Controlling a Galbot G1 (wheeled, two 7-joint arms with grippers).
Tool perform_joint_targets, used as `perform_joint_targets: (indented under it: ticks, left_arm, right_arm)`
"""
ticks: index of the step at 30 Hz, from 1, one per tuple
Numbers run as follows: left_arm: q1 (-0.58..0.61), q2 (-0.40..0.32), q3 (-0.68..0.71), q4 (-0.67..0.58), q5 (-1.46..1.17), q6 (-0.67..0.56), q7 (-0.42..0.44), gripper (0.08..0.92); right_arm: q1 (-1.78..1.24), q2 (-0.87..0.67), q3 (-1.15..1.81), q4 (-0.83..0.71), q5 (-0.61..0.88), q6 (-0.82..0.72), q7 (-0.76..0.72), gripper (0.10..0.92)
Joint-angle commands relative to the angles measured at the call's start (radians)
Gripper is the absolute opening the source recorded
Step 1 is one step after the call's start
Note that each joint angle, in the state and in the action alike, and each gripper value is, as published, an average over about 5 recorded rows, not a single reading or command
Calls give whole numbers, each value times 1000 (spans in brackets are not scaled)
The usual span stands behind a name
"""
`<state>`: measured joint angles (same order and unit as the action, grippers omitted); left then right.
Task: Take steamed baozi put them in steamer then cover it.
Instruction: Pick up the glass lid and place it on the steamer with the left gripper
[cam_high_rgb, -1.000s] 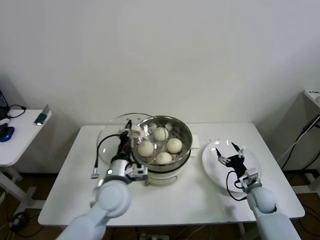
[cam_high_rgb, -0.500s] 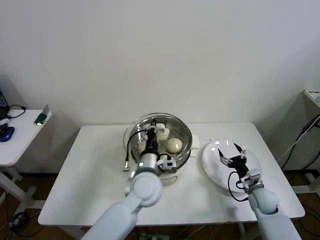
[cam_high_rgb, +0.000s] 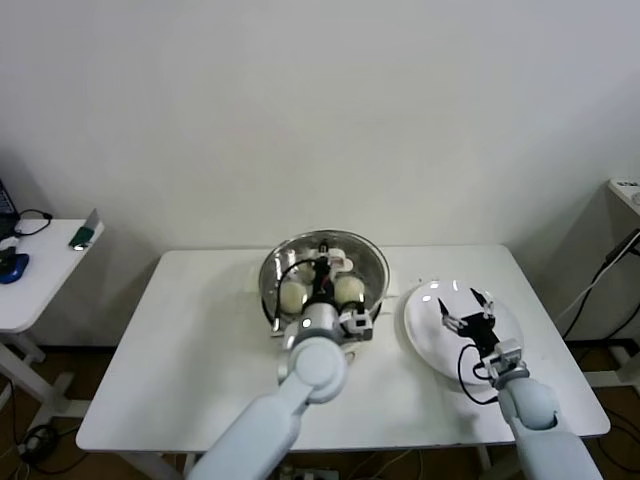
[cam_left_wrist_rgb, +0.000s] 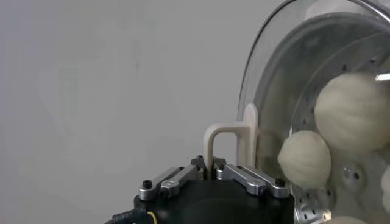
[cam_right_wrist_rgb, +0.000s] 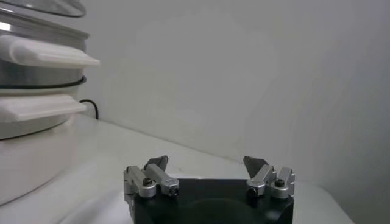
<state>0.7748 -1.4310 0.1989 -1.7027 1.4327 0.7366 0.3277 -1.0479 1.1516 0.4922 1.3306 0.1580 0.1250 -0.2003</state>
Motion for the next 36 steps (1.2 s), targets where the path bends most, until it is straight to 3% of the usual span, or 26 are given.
perform_joint_targets:
  ticks: [1, 36]
  left_arm:
    - [-23, -34, -1, 66, 19, 45, -8, 150]
    - [-14, -27, -10, 100, 14, 49, -55, 150]
  right_arm:
    - [2, -1, 0, -1, -6, 4, -1, 823]
    - [3, -2, 10, -12, -15, 12, -7, 823]
